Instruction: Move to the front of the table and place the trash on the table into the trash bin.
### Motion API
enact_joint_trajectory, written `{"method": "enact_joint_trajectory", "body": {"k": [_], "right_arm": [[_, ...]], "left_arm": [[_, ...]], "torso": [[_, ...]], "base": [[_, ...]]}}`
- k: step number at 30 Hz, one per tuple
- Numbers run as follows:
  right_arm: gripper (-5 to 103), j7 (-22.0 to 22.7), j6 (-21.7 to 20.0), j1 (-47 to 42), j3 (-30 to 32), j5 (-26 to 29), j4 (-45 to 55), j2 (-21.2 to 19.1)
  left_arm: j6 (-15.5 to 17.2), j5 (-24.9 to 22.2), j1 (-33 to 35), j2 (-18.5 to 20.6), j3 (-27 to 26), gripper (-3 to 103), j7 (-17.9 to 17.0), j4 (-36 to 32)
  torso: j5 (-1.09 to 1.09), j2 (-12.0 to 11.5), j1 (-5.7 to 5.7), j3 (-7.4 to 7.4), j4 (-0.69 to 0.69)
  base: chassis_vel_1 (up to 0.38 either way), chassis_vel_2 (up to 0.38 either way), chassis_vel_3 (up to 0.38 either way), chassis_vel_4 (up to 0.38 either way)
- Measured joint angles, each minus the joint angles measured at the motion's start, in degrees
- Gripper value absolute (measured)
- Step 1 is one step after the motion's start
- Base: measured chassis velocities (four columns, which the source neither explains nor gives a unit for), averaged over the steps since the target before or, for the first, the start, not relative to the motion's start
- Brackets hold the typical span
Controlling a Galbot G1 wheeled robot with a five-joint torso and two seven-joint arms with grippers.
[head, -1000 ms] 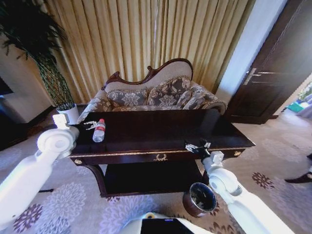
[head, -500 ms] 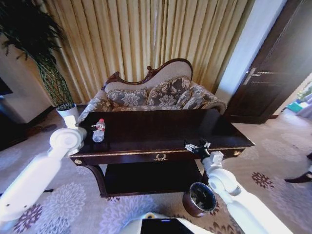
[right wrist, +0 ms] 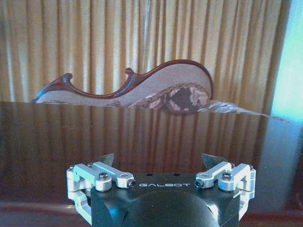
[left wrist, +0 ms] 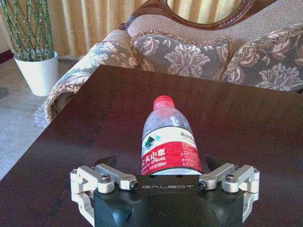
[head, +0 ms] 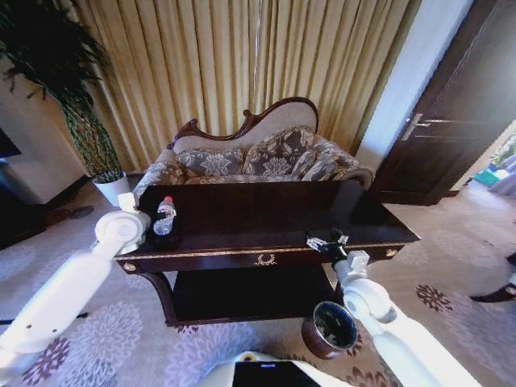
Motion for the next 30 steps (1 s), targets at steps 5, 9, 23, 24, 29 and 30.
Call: {"method": "enact_joint_trajectory", "body": {"k": [5,9,23,24,29,30], "right_arm": [[100,0.1,0.1,0.5,-0.2,0.1,-0.4,-0.1],[100,0.1,0.1,0.6,-0.3,0.1,-0.7,0.0],[100,1.5,0.3,1.7,-0.5,1.6,-0.3,-0.2],[100,2.2,0.4,2.4,0.4,3.7,1.4,-0.9],[100,2.6,0.5,3.8,1.6,5.9,3.6,-2.9],[100,2.7,0.5,4.1,1.6,6.7,4.1,-3.3]], "left_arm": [[-0.3,0.4,0.0,-0.5,0.3,91,-0.6,0.1],[-0.8,0.8,0.7,-0.6,0.1,80,-0.7,0.1],[-1.1,1.2,1.4,-0.3,-0.9,41,-0.5,-0.9],[-1.1,1.2,1.4,-0.2,-1.1,35,-0.5,-1.0],[-1.1,1.2,2.0,-0.2,-1.5,33,-0.4,-1.3],[-1.1,1.2,2.1,-0.2,-1.6,33,-0.4,-1.4]], "torso": [[0.02,0.0,0.01,0.01,-0.05],[0.02,0.0,0.01,0.0,-0.06],[0.05,0.0,0.01,0.03,-0.05],[0.06,0.0,0.02,0.03,-0.05],[0.02,0.0,0.02,0.02,-0.06],[0.01,0.0,0.01,0.02,-0.07]], "base": [[0.0,0.0,0.0,0.0],[0.0,0.0,0.0,0.0],[0.0,0.0,0.0,0.0],[0.0,0.0,0.0,0.0],[0.0,0.0,0.0,0.0],[0.0,0.0,0.0,0.0]]}}
